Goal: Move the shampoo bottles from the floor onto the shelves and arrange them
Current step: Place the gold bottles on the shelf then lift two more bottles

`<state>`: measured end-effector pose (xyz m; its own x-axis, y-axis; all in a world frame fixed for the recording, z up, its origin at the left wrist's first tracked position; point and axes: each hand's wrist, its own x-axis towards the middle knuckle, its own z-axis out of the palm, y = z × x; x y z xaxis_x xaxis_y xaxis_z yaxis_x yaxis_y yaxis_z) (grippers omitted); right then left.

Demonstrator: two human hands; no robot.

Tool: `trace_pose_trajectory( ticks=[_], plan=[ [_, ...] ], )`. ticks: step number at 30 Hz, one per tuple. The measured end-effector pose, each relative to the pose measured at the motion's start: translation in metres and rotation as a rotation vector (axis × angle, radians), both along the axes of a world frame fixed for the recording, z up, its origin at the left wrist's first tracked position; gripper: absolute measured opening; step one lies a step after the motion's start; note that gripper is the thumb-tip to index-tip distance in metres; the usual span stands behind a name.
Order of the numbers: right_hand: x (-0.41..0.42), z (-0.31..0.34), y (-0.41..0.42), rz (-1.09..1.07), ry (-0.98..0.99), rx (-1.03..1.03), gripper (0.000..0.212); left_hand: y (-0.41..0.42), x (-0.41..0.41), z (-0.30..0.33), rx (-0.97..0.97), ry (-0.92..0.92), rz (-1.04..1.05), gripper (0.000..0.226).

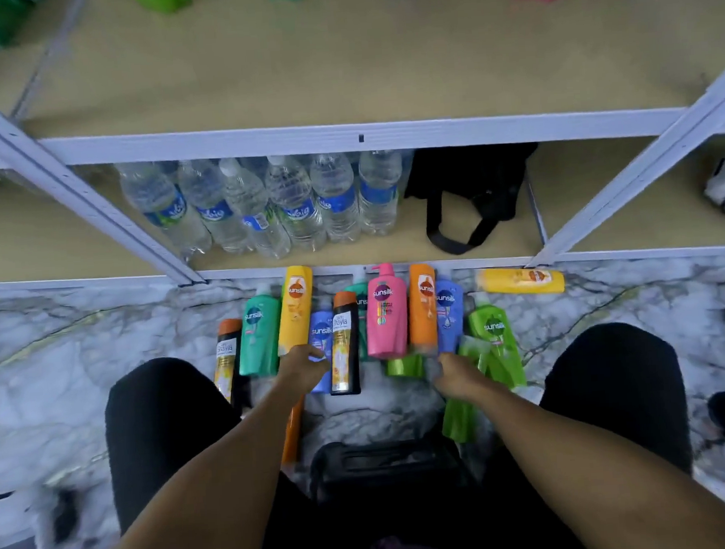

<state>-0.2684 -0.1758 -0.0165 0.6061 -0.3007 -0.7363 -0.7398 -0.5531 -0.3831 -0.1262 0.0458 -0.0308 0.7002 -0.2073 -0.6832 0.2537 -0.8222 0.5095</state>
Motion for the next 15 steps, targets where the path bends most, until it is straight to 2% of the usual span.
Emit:
trace_pose_trajectory(
  ticks=[3, 5, 9, 11, 15],
  plan=[
    [-0.008, -0.002, 0.005, -0.048, -0.07, 0.039, 0.047, 0.011, -0.011, -0.004, -0.049, -0.063, 0.027, 0.022],
    [-0.012, -0.002, 0.011, -0.103, -0.142, 0.063, 0.048, 0.02, -0.021, -0.003, -0.069, -0.095, 0.033, 0.018],
    [-0.031, -0.002, 0.025, -0.161, -0.222, 0.031, 0.034, 0.023, -0.044, 0.004, -0.092, -0.181, -0.007, 0.013],
    [-0.042, 0.001, 0.032, -0.172, -0.225, -0.015, 0.013, 0.013, -0.053, 0.011, -0.136, -0.223, -0.012, 0.009],
    [-0.064, 0.001, 0.041, -0.221, -0.152, -0.065, 0.034, 0.01, -0.077, 0.02, -0.182, -0.221, -0.006, 0.016]
  ],
)
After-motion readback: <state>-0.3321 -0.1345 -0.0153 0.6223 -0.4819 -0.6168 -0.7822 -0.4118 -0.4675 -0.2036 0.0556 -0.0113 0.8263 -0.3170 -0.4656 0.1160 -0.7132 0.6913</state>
